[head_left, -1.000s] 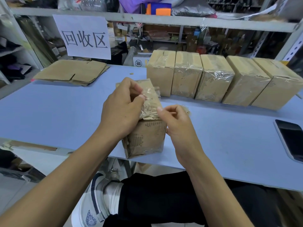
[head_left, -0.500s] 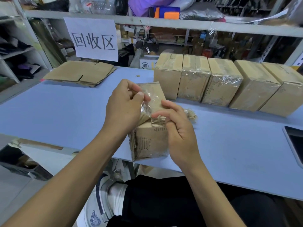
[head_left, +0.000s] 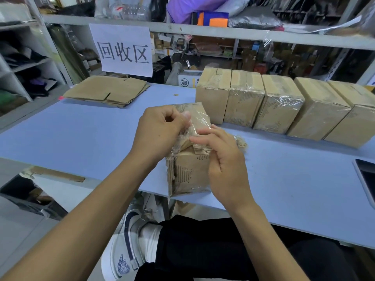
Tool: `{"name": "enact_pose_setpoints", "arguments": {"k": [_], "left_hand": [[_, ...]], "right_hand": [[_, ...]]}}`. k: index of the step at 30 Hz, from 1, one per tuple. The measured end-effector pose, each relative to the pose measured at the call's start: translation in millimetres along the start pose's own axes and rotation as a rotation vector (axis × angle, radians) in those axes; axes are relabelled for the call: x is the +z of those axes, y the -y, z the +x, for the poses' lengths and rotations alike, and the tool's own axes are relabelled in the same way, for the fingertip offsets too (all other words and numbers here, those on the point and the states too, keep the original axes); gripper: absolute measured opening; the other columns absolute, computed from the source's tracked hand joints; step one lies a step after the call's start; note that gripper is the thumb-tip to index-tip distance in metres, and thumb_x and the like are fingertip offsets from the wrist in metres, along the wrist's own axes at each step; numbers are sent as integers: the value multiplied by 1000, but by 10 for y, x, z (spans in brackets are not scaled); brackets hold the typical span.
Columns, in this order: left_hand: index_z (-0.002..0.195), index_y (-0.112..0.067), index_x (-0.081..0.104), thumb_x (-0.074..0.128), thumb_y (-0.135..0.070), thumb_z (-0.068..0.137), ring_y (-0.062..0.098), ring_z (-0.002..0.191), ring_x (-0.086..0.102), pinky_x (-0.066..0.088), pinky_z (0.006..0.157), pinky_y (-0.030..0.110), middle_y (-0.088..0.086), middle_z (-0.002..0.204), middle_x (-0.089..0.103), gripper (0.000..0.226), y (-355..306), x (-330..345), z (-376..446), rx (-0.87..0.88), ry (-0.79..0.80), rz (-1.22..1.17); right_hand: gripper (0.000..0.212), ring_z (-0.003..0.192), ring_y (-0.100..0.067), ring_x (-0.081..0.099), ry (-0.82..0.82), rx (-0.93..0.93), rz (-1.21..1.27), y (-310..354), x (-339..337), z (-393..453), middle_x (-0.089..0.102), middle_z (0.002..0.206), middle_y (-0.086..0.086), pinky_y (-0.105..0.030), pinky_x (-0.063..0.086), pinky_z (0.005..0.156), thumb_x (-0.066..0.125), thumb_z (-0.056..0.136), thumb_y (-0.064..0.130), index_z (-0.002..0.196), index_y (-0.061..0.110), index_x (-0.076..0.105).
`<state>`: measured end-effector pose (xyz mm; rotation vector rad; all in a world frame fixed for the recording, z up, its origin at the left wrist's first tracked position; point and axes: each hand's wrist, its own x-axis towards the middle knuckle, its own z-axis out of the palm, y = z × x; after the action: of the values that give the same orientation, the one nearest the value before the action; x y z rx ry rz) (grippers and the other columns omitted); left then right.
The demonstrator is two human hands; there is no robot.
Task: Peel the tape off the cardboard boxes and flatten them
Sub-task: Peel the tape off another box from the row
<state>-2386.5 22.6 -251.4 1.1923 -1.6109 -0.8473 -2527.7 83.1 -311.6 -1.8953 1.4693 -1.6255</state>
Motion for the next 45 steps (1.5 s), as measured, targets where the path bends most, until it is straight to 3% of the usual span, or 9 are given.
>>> {"name": "enact_pose_setpoints", "arguments": {"k": [9,15,19,22,24,28,39,42,45], "left_hand": [[58,9,59,68,-34,94,9,42,46,33,47,22,16,49,55,57,46,29,11,27,-32,31],[43,-19,63,66,-32,95,28,51,57,41,50,27,18,54,62,55,45,23,21,42,-12,54],[53,8,53,65,-34,95,18,43,35,31,46,24,18,46,41,60,33,27,33,31,-45,80],[58,10,60,65,-34,95,31,45,45,41,50,32,27,53,54,58,56,30,44,50,-38,64],[53,3,62,65,-33,95,31,48,55,47,54,37,22,53,60,55,60,36,50,58,-32,64],[46,-4,59,66,-27,94,1,39,46,46,56,27,3,39,51,54,55,64,38,90,-42,83],[52,9,46,64,-21,92,29,51,38,40,51,40,31,59,51,53,39,80,27,126,-40,125],[47,4,41,63,-13,88,37,53,41,43,53,44,28,56,50,49,10,88,3,114,-50,134],[42,-7,34,61,-8,85,21,47,31,32,45,33,9,41,32,51,6,79,10,63,-71,113]], "right_hand": [[67,116,-20,58,-17,-46,-43,53,10,21,63,120,7,-27,46,98,36,72,-13,114,22,74],[60,114,-21,59,-28,-59,-62,79,19,18,62,117,4,-28,48,94,36,70,-11,103,20,76],[54,115,-22,56,-1,-52,-82,107,17,5,61,119,7,-29,46,94,37,68,-12,92,20,73],[66,114,-23,56,21,-58,-97,132,3,28,61,116,5,-30,46,96,35,67,-13,107,22,73],[67,112,-23,56,36,-43,-108,144,-5,44,61,113,5,-29,45,94,34,66,-12,108,22,72],[64,109,-21,54,88,6,-101,166,-21,104,60,108,7,-23,42,92,30,62,-7,102,24,69],[55,99,-19,43,230,78,-172,214,-74,214,54,103,12,-8,32,84,36,65,-17,88,28,58],[47,96,-17,40,242,63,-201,194,-64,206,57,103,10,-8,31,82,34,66,-12,84,22,61],[44,102,-16,39,262,55,-183,184,-73,169,58,110,12,-4,26,86,36,64,-11,74,24,60]]}}
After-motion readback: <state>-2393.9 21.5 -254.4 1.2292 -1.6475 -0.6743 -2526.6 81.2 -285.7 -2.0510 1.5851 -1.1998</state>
